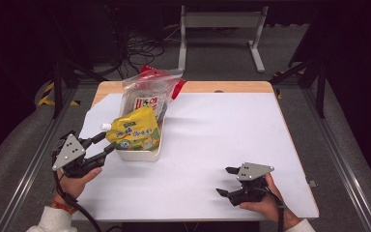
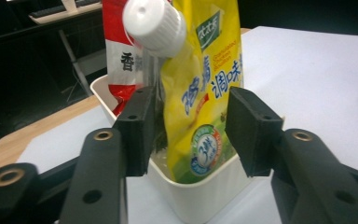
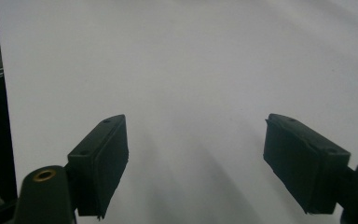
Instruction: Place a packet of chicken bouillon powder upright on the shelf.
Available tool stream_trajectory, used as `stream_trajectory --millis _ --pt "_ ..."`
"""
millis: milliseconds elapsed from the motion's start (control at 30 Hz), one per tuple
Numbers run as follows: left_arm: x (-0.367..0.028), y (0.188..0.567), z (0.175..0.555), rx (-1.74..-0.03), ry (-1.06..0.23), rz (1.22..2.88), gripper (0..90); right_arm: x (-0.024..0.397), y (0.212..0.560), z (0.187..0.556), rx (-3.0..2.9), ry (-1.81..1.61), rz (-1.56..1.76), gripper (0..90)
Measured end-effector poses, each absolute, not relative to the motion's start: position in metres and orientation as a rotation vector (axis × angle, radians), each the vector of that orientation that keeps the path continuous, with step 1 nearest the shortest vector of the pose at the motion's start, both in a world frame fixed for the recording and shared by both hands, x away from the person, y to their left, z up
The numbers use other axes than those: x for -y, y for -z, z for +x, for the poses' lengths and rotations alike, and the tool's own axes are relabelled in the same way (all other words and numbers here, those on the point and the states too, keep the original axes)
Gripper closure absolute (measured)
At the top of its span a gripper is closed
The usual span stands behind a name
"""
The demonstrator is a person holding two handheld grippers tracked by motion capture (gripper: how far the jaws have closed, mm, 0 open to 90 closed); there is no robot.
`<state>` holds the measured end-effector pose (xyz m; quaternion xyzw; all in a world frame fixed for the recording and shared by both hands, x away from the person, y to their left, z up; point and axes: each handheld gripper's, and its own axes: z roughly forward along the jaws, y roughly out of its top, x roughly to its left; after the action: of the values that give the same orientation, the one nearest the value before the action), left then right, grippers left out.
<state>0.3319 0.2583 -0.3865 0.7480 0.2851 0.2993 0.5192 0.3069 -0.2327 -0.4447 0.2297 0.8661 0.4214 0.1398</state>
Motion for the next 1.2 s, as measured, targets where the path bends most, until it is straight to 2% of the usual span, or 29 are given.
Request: stream_trajectory --millis 100,533,700,1200 --pt "-0.255 0.391 0.330 -0.728 -0.729 1.795 42.5 0.233 0.444 0.307 -2.497 -1.215 0.664 21.5" --pt "-0.236 0.408 0.322 -0.784 -0.717 1.837 22.6 0.238 0.441 0.309 -2.456 -1.227 0.686 21.5" --pt "-0.237 0.411 0.319 -0.798 -0.684 1.822 19.4 0.238 0.441 0.308 -2.454 -1.218 0.679 21.0" --pt "-0.231 0.417 0.309 -0.792 -0.652 1.844 17.0 0.241 0.438 0.309 -2.430 -1.230 0.687 20.8"
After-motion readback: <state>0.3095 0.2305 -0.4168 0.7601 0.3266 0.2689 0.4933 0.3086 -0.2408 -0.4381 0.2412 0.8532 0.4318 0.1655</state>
